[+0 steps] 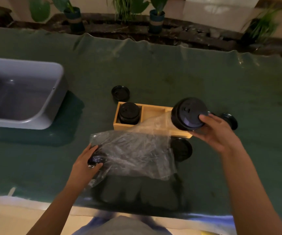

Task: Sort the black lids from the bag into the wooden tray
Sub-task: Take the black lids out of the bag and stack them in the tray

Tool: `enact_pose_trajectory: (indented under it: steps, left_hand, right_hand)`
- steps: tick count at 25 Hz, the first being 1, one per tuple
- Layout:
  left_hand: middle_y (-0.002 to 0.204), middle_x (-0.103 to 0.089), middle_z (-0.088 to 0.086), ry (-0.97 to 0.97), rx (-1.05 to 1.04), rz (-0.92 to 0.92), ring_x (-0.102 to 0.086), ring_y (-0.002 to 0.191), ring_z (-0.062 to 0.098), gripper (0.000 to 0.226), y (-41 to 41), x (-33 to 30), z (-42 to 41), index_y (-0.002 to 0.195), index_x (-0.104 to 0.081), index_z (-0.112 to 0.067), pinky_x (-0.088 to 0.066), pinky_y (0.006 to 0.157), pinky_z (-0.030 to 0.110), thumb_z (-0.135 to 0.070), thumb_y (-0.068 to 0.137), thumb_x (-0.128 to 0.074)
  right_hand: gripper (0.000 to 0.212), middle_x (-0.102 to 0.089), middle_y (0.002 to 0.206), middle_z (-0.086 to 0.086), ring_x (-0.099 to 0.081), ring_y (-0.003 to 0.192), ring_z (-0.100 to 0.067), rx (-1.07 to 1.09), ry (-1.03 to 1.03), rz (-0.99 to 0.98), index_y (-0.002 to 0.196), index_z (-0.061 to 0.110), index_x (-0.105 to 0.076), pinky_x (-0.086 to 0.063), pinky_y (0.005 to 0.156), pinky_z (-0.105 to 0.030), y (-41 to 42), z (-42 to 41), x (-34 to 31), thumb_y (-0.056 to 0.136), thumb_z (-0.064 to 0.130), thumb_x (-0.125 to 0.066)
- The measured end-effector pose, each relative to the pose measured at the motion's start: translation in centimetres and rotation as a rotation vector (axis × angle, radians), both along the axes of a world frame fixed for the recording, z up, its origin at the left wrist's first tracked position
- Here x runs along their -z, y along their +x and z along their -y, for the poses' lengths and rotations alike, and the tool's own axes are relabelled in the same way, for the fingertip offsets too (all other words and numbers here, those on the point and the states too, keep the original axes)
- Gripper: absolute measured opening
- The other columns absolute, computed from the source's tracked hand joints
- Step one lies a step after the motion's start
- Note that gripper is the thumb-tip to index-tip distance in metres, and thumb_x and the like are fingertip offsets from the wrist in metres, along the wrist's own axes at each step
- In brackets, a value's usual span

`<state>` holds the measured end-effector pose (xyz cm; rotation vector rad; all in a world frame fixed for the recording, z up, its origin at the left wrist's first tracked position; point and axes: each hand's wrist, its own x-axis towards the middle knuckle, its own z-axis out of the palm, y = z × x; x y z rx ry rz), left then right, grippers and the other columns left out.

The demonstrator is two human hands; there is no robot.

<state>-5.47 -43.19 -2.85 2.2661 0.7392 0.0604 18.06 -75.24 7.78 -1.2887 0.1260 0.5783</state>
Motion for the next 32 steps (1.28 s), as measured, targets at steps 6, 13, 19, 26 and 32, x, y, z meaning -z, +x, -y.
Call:
enact_pose_trajectory:
  steps: [6, 13, 19, 26, 32]
  left_hand:
    - [0.148, -0.037, 0.008, -0.012, 0.014, -0.016, -0.042, 0.13, 0.028, 0.072, 0.1, -0.9, 1.0, 0.135, -0.045, -0.018, -0.03, 0.108, 0.036, -0.005, 0.071, -0.076]
    - [0.148, -0.037, 0.005, -0.037, -0.006, -0.015, -0.042, 0.13, 0.025, 0.071, 0.1, -1.3, 1.3, 0.134, -0.046, -0.019, -0.031, 0.11, 0.035, -0.005, 0.071, -0.076]
    - [0.148, -0.037, 0.006, -0.041, -0.002, -0.029, -0.042, 0.13, 0.025, 0.072, -0.1, -1.0, 0.9, 0.135, -0.044, -0.02, -0.03, 0.11, 0.034, -0.007, 0.072, -0.076]
    - [0.151, -0.032, 0.002, -0.05, 0.022, -0.049, -0.039, 0.133, 0.023, 0.074, -0.2, -0.6, 0.5, 0.137, -0.04, -0.024, -0.032, 0.112, 0.043, -0.011, 0.073, -0.075]
    - [0.151, -0.032, 0.002, -0.038, 0.028, -0.045, -0.039, 0.133, 0.023, 0.075, -0.2, -0.2, 0.3, 0.137, -0.04, -0.025, -0.032, 0.112, 0.041, -0.012, 0.073, -0.075]
  right_hand:
    - [0.004, -0.074, 0.076, -0.001, -0.071, 0.077, -0.018, -0.11, -0.045, 0.038, 0.079, 0.018, -0.066, -0.058, 0.077, -0.047, 6.4, -5.4, -0.7, 0.078, 0.015, -0.068]
    - [0.049, -0.057, 0.118, -0.012, -0.055, 0.108, -0.027, -0.209, -0.507, -0.099, 0.113, -0.001, -0.055, -0.052, 0.074, -0.043, 7.6, -12.3, 6.9, 0.075, 0.022, -0.074]
    - [0.049, -0.067, 0.112, -0.016, -0.061, 0.102, -0.03, -0.311, -0.989, 0.309, 0.107, 0.005, -0.066, -0.042, 0.077, -0.032, 7.2, -12.7, 8.5, 0.08, 0.045, -0.061]
    - [0.057, -0.039, 0.145, -0.007, -0.032, 0.132, -0.028, -0.45, -1.046, 0.909, 0.132, 0.024, -0.049, -0.03, 0.108, -0.039, 5.9, -11.9, 9.6, 0.079, 0.027, -0.069]
    - [0.046, -0.037, 0.147, -0.009, -0.028, 0.135, -0.031, -0.539, -1.067, 0.881, 0.132, 0.02, -0.05, -0.025, 0.111, -0.041, 4.8, -11.7, 9.5, 0.087, 0.027, -0.059]
